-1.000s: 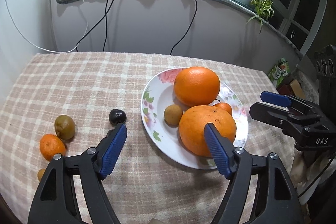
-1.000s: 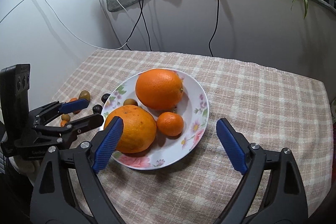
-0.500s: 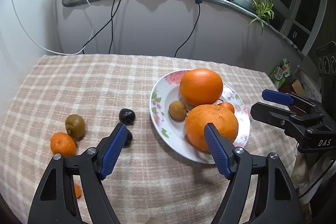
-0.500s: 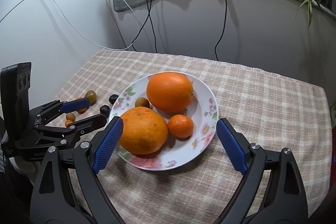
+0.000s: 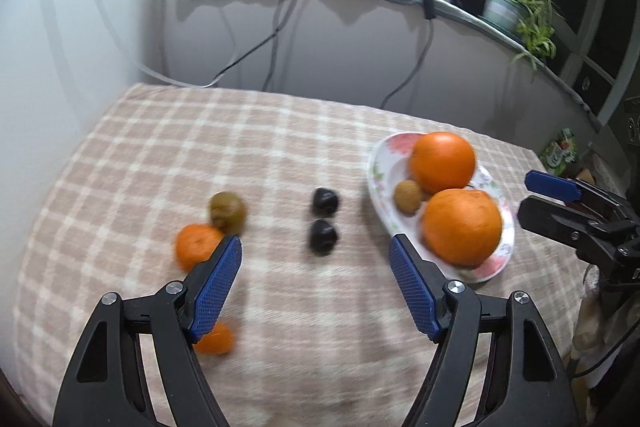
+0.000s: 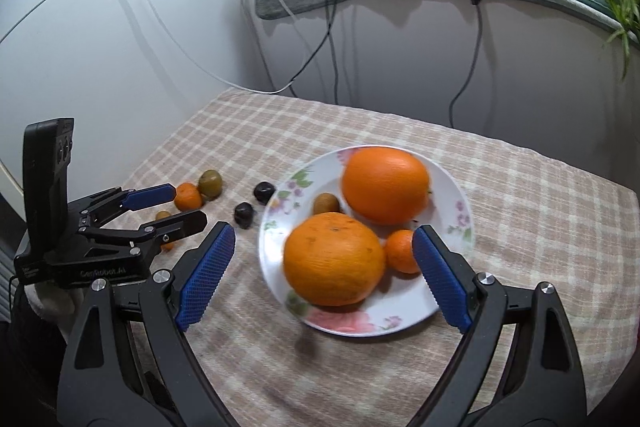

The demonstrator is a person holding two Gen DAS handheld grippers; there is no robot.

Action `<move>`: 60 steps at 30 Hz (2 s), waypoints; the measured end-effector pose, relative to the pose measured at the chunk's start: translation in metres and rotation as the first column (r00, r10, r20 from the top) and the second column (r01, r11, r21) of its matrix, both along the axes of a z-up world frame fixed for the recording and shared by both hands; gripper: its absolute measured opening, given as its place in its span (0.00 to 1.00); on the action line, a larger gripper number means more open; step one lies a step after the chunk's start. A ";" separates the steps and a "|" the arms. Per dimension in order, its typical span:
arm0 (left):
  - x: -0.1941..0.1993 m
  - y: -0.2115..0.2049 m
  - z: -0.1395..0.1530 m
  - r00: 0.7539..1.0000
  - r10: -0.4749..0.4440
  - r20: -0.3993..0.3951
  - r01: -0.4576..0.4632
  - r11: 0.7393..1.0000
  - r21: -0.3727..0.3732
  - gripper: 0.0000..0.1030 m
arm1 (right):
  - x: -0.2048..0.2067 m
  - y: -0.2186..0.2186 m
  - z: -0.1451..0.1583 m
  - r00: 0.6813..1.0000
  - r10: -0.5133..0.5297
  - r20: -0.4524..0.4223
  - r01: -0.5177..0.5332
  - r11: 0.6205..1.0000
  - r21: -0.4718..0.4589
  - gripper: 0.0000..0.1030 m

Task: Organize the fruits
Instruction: 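Move the right tool to another mandarin while the left tool approaches a brown kiwi, then close the right gripper on the mandarin while the left gripper grasps the kiwi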

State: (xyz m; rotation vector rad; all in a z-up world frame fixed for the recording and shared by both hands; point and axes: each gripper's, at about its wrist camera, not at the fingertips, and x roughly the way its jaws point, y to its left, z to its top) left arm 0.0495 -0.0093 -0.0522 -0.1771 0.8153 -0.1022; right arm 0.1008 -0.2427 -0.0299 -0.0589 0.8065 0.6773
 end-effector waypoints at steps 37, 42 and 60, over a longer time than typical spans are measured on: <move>-0.046 0.076 -0.038 0.994 0.093 -0.053 -0.097 0.992 -0.077 0.42 | -0.005 0.165 -0.047 0.934 0.269 -0.234 -0.250 0.962 0.106 0.69; -0.039 0.080 -0.041 0.994 0.093 -0.058 -0.099 0.989 -0.106 0.41 | 0.006 0.176 -0.058 0.923 0.244 -0.299 -0.220 0.969 0.114 0.63; -0.021 0.089 -0.049 0.992 0.087 -0.090 -0.103 0.977 -0.187 0.35 | 0.029 0.217 -0.084 0.922 0.175 -0.345 -0.175 0.984 0.032 0.60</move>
